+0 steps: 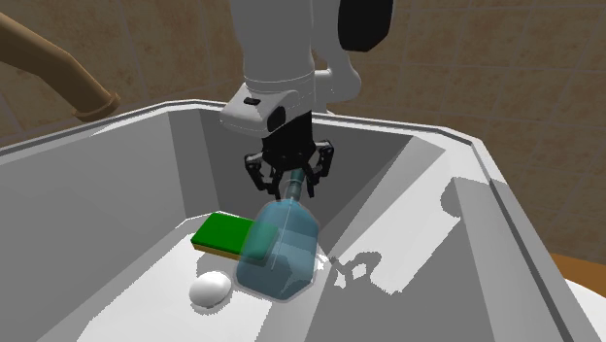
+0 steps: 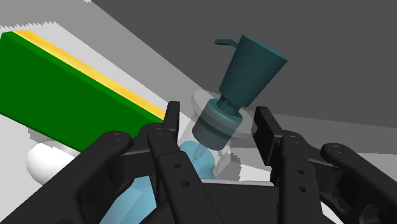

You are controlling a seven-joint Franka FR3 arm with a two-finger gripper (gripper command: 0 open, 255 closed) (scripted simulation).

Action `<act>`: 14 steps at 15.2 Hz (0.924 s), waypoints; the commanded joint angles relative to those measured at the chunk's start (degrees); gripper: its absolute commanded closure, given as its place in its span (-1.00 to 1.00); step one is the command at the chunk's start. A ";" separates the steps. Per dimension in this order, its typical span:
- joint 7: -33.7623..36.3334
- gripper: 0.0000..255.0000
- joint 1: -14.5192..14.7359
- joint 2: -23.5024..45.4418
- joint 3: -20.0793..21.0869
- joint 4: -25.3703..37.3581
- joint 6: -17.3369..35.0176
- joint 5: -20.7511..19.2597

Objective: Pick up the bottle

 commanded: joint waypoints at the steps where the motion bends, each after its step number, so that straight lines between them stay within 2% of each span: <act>1: 0.00 1.00 0.01 0.01 0.02 0.01 0.01 0.01; 14: 1.31 1.00 0.29 -2.63 -0.25 6.30 -8.47 -1.55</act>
